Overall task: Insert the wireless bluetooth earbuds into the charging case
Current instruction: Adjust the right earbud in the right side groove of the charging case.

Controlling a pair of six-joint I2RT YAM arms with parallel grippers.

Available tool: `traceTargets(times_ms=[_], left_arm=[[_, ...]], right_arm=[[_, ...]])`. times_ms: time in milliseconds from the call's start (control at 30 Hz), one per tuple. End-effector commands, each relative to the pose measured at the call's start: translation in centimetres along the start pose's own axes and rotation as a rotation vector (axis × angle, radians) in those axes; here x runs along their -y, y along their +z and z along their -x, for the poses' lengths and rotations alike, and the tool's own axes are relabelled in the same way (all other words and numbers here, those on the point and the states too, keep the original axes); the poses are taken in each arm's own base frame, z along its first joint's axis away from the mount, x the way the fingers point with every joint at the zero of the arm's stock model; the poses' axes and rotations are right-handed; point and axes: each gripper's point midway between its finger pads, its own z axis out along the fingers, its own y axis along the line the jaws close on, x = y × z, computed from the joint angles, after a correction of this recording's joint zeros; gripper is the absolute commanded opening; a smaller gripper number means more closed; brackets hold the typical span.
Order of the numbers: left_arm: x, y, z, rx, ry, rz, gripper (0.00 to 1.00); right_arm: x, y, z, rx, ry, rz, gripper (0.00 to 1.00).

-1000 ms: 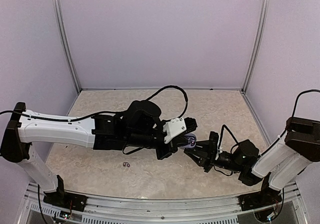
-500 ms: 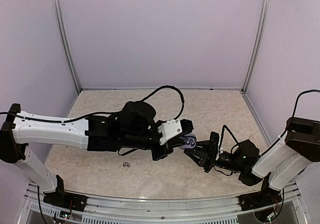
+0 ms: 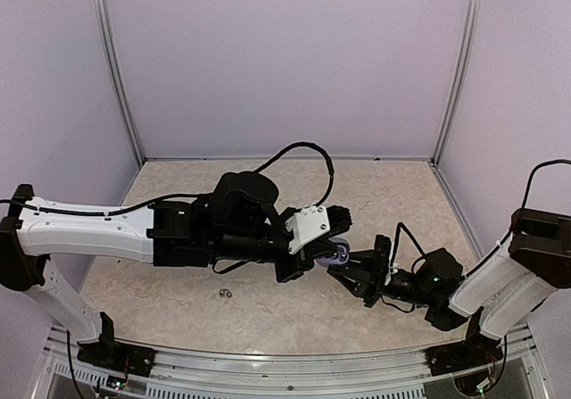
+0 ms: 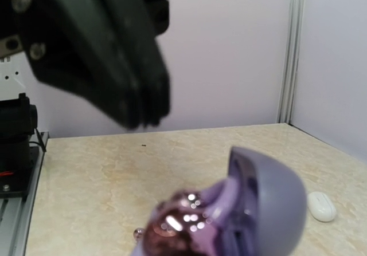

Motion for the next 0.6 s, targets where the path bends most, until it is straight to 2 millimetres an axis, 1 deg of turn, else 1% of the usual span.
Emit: traceTargets(times_ms=[0, 133, 300, 433, 567], left_arm=[[0.4, 0.8, 1.3, 0.027, 0.028, -0.021, 0.05], [0.9, 1.2, 1.7, 0.036, 0.037, -0.037, 0.04], [1.1, 1.6, 1.4, 0.029, 0.038, -0.042, 0.04], [1.0, 2.3, 0.2, -0.015, 0.033, -0.032, 0.04], [1.3, 2.8, -1.4, -0.063, 0.019, -0.038, 0.03]], right_arm=[[-0.3, 0.4, 3.3, 0.129, -0.040, 0.014, 0.00], [-0.4, 0.4, 3.4, 0.128, -0.039, 0.017, 0.00], [-0.4, 0.4, 3.4, 0.129, -0.038, 0.020, 0.00], [-0.5, 0.4, 3.6, 0.134, -0.041, 0.024, 0.00], [-0.5, 0.3, 3.8, 0.137, -0.048, 0.023, 0.00]])
